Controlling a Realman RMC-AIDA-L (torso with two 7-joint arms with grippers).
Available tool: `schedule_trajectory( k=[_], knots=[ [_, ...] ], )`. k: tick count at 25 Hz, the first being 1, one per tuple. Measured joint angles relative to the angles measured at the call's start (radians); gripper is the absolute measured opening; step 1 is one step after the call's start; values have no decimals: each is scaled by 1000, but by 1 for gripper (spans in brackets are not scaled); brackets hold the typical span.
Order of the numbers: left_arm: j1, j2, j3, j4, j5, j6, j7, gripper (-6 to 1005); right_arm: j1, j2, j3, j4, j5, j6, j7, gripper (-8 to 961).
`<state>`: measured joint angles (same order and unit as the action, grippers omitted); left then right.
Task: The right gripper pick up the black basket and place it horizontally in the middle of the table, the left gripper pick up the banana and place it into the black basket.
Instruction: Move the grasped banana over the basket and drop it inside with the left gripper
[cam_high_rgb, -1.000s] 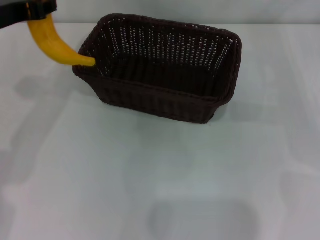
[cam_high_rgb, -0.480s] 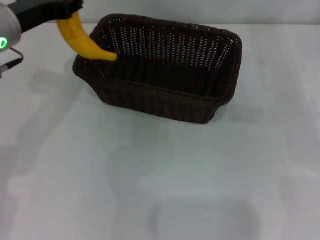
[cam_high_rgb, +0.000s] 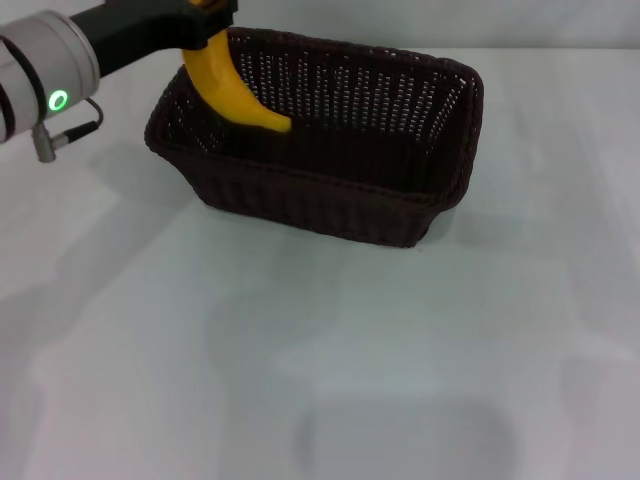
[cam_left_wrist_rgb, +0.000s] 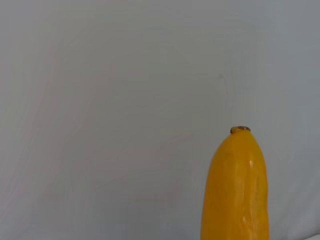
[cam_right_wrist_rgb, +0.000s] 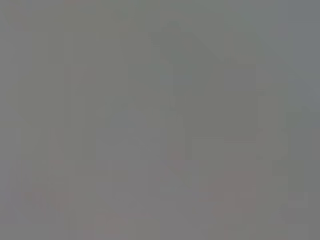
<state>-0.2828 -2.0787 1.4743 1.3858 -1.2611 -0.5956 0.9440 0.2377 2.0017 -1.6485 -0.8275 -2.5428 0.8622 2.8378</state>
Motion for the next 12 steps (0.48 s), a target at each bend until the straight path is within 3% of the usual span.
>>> schedule_trajectory(
  k=[5, 12],
  knots=[
    [-2, 2, -6, -51, -126, -2, 77, 560, -4, 0, -2, 0, 0, 2, 0, 722],
    [6, 0, -7, -60, -143, -4, 91, 605, -7, 0, -16, -1, 1, 12, 1, 722]
  ],
)
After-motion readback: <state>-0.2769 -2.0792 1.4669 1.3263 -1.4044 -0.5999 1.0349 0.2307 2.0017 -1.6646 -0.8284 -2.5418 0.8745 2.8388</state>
